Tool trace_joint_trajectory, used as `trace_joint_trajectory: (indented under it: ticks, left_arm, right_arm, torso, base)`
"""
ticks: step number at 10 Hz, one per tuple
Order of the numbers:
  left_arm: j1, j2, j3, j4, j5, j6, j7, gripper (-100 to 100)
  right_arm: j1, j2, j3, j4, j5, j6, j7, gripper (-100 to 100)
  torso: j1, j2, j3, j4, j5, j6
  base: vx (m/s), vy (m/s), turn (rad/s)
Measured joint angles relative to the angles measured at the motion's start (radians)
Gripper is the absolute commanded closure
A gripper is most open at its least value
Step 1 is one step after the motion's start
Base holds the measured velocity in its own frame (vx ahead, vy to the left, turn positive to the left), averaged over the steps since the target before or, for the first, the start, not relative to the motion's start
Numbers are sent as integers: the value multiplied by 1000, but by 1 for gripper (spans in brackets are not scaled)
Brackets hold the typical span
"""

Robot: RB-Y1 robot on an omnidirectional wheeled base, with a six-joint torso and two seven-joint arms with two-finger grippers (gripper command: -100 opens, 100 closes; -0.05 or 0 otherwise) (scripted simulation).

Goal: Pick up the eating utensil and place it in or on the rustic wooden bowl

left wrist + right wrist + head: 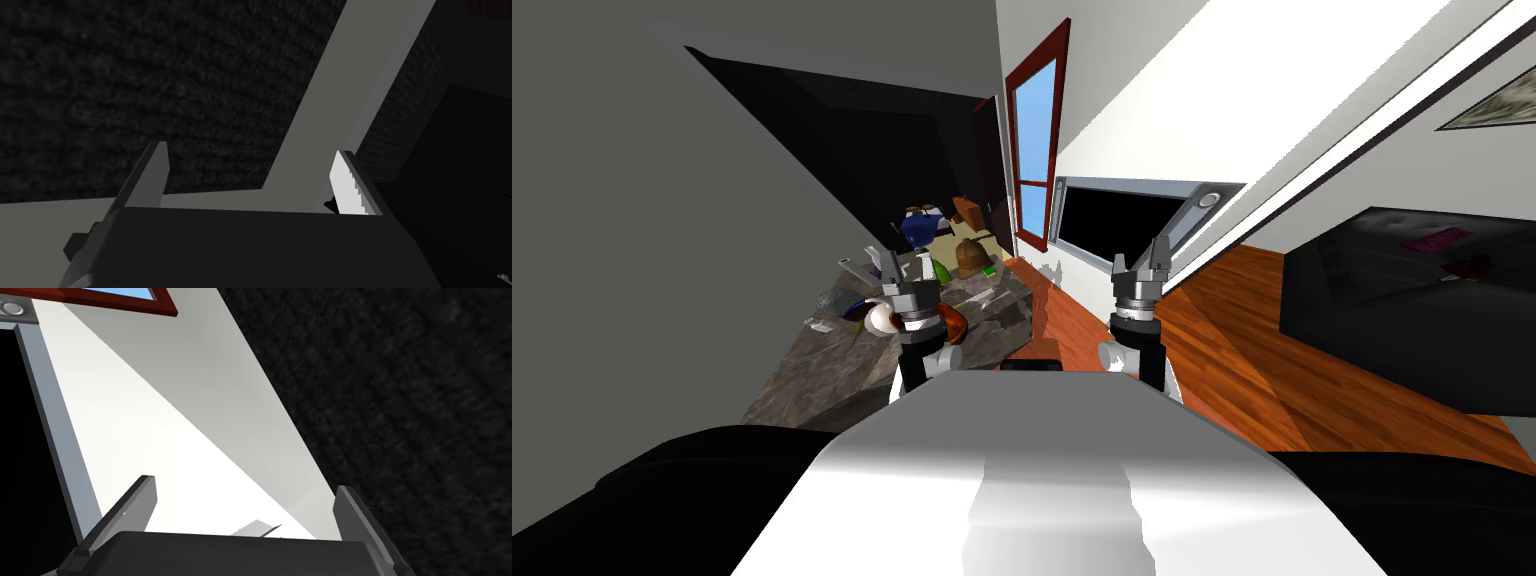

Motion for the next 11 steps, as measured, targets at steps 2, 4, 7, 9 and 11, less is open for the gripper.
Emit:
trace_joint_trajectory:
  ticks: [2, 4, 7, 9, 11]
  left_arm:
    - [-4, 42, 24, 0, 31, 43, -7, -100]
    - [-5, 78, 55, 2, 70, 93, -14, -100]
    - [-24, 108, 93, 14, 110, 157, -17, -100]
    - [-32, 126, 116, 14, 137, 207, -22, -100]
    - [-44, 144, 141, 21, 166, 259, -26, -100]
  right_arm:
    - [0, 0, 0, 0, 0, 0, 0, 0]
    - [0, 0, 0, 0, 0, 0, 0, 0]
    - [0, 0, 0, 0, 0, 0, 0, 0]
    - [0, 0, 0, 0, 0, 0, 0, 0]
    - [0, 0, 0, 0, 0, 0, 0, 0]
  torso:
    - [-3, 0, 0, 0, -1, 0]
    - [-5, 1, 0, 0, -1, 0]
    - [-2, 0, 0, 0, -1, 0]
    - [-3, 0, 0, 0, -1, 0]
    - [-3, 0, 0, 0, -1, 0]
  base:
    - [-5, -69, -21]
    - [-7, -62, -12]
    - [4, -45, -18]
    - [1, -46, -14]
    - [9, -49, -20]
